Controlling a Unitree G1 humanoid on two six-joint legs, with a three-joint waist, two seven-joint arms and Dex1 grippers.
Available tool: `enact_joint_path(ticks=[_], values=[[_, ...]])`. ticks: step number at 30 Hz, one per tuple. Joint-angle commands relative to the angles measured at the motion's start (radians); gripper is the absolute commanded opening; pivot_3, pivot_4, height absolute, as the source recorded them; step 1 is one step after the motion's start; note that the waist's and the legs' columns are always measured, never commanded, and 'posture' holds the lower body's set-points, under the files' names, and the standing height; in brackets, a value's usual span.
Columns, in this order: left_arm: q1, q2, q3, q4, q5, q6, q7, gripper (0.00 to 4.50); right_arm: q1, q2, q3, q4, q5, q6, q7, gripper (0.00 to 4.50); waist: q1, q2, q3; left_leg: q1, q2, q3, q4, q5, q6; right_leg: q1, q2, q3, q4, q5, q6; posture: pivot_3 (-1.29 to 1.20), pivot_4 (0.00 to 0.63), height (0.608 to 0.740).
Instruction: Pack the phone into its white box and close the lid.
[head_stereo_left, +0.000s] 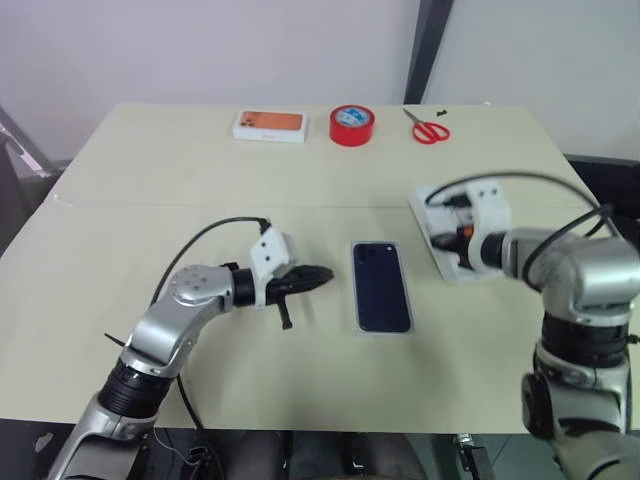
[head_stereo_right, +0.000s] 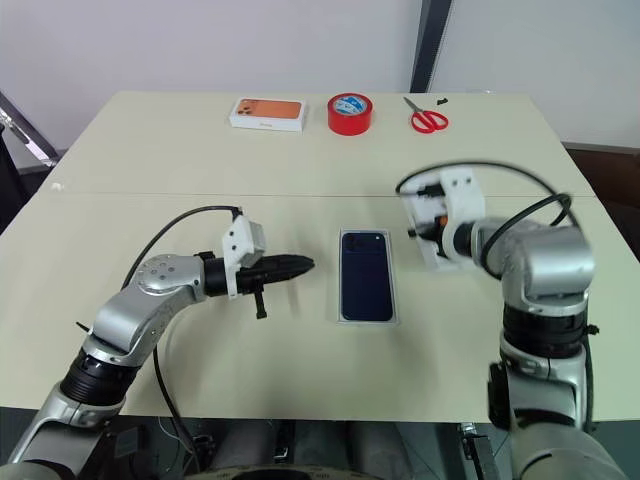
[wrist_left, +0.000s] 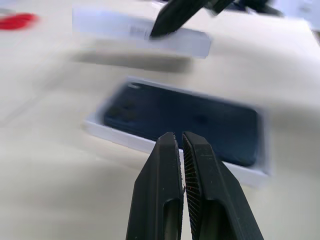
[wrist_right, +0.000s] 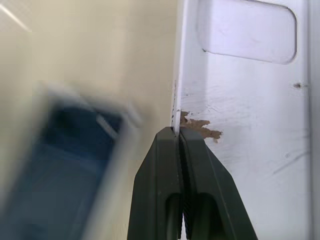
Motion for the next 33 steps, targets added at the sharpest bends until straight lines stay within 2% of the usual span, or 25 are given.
enact_joint_path(ticks=[1, 5, 6, 7, 8, 9, 11, 16, 17, 18, 20, 22, 23, 26, 29, 33], values=[[-0.040, -0.025, 0.088, 0.067, 0.008, 0.000, 0.092, 0.25, -0.034, 0.100, -0.140, 0.014, 0.311, 0.007, -0.071, 0.05, 0.003, 0.000, 0.000, 0.000, 0.000, 0.000, 0.000, 0.000, 0.000, 0.000, 0.000, 0.000, 0.000, 0.000, 0.000, 0.00, 0.150, 0.740], [-0.097, -0.037, 0.123, 0.172, 0.051, -0.039, 0.151, 0.25, 0.027, 0.415, -0.249, 0.056, 0.843, 0.007, -0.497, 0.05, 0.001, 0.000, 0.000, -0.001, 0.000, 0.000, 0.000, 0.000, 0.000, -0.001, 0.000, 0.000, 0.004, 0.000, 0.000, 0.00, 0.150, 0.740], [-0.105, -0.037, 0.123, 0.185, 0.059, -0.048, 0.154, 0.25, 0.102, 0.386, -0.130, 0.062, 1.136, -0.157, -0.733, 0.05, 0.001, 0.000, 0.000, -0.002, 0.000, 0.000, 0.000, 0.000, 0.000, -0.002, -0.001, 0.000, 0.004, 0.000, 0.000, 0.00, 0.150, 0.740], [-0.111, -0.037, 0.123, 0.195, 0.066, -0.057, 0.156, 0.25, 0.164, 0.365, -0.031, 0.058, 1.356, -0.294, -0.924, 0.05, 0.004, 0.000, 0.000, -0.004, 0.000, 0.001, 0.000, 0.000, 0.000, -0.004, -0.001, 0.000, 0.005, 0.000, 0.000, 0.00, 0.150, 0.740], [-0.118, -0.039, 0.122, 0.206, 0.073, -0.063, 0.158, 0.25, 0.225, 0.372, 0.047, 0.039, 1.495, -0.409, -1.073, 0.05, 0.006, 0.000, 0.000, -0.005, 0.000, 0.000, 0.001, 0.000, 0.000, -0.005, -0.002, 0.000, 0.006, 0.000, 0.000, 0.00, 0.150, 0.740], [-0.123, -0.040, 0.122, 0.215, 0.078, -0.069, 0.158, 0.25, 0.274, 0.396, 0.102, 0.011, 1.562, -0.498, -1.179, 0.05, 0.003, 0.000, 0.000, -0.006, -0.001, 0.001, 0.001, 0.000, 0.000, -0.005, -0.003, 0.000, 0.005, 0.000, 0.000, 0.00, 0.150, 0.740], [-0.132, -0.043, 0.113, 0.229, 0.092, -0.081, 0.155, 0.25, 0.352, 0.441, 0.166, -0.042, 1.566, -0.583, -1.289, 0.05, -0.002, 0.000, 0.000, -0.006, -0.002, 0.002, 0.002, 0.000, 0.000, -0.005, -0.004, 0.001, 0.004, 0.000, 0.001, 0.00, 0.150, 0.740], [-0.133, -0.057, 0.052, 0.218, 0.123, -0.081, 0.119, 0.25, 0.447, 0.414, 0.212, -0.079, 1.566, -0.692, -1.438, 0.05, -0.015, 0.000, 0.000, -0.004, -0.001, 0.003, 0.002, 0.001, 0.001, -0.005, -0.002, 0.002, 0.004, 0.000, 0.001, 0.00, 0.150, 0.740], [-0.129, -0.062, 0.036, 0.207, 0.123, -0.073, 0.108, 0.25, 0.446, 0.405, 0.209, -0.078, 1.566, -0.699, -1.442, 0.05, -0.018, 0.000, 0.000, -0.004, -0.001, 0.003, 0.002, 0.001, 0.001, -0.005, -0.002, 0.002, 0.004, 0.000, 0.001, 0.00, 0.150, 0.740], [-0.124, -0.065, 0.015, 0.192, 0.123, -0.062, 0.092, 0.25, 0.433, 0.384, 0.204, -0.075, 1.566, -0.699, -1.434, 0.60, -0.020, 0.000, 0.000, -0.004, -0.001, 0.002, 0.002, 0.001, 0.001, -0.005, -0.002, 0.002, 0.005, 0.000, 0.001, 0.00, 0.150, 0.740], [-0.114, -0.069, -0.026, 0.163, 0.125, -0.046, 0.063, 0.25, 0.397, 0.339, 0.191, -0.067, 1.566, -0.693, -1.406, 1.32, -0.022, 0.000, 0.000, -0.004, -0.001, 0.003, 0.002, 0.001, 0.001, -0.005, -0.001, 0.002, 0.004, 0.000, 0.001, 0.00, 0.150, 0.740], [-0.106, -0.069, -0.066, 0.142, 0.134, -0.040, 0.041, 0.25, 0.347, 0.274, 0.178, -0.046, 1.566, -0.674, -1.364, 2.41, -0.024, 0.000, 0.000, -0.004, -0.001, 0.003, 0.002, 0.001, 0.001, -0.005, -0.001, 0.002, 0.005, 0.000, 0.001, 0.00, 0.150, 0.740], [-0.107, -0.078, -0.081, 0.138, 0.139, -0.038, 0.041, 0.25, 0.311, 0.195, 0.179, -0.024, 1.566, -0.636, -1.315, 2.89, -0.024, 0.000, 0.000, -0.004, -0.001, 0.003, 0.002, 0.001, 0.001, -0.005, -0.001, 0.003, 0.005, 0.000, 0.001, 0.00, 0.150, 0.740], [-0.117, -0.113, -0.117, 0.137, 0.149, -0.034, 0.049, 0.25, 0.217, -0.066, 0.203, 0.032, 1.565, -0.520, -1.164, 2.89, -0.020, 0.001, 0.001, -0.004, -0.001, 0.004, 0.002, 0.001, 0.001, -0.005, -0.001, 0.003, 0.004, 0.000, 0.001, 0.00, 0.150, 0.740], [-0.131, -0.150, -0.152, 0.127, 0.153, -0.019, 0.045, 0.25, 0.158, -0.304, 0.243, 0.052, 1.360, -0.396, -0.934, 2.89, -0.011, 0.001, 0.001, -0.004, -0.001, 0.004, 0.001, 0.001, 0.002, -0.004, -0.001, 0.003, 0.002, 0.000, 0.001, 0.00, 0.150, 0.740], [-0.137, -0.180, -0.156, 0.120, 0.154, -0.020, 0.055, 0.25, 0.138, -0.481, 0.342, 0.000, 1.029, -0.391, -0.630, 2.89, -0.001, 0.002, 0.001, -0.004, 0.001, 0.003, 0.001, 0.000, 0.002, -0.004, 0.001, 0.003, 0.000, 0.000, 0.000, 0.00, 0.150, 0.740]])
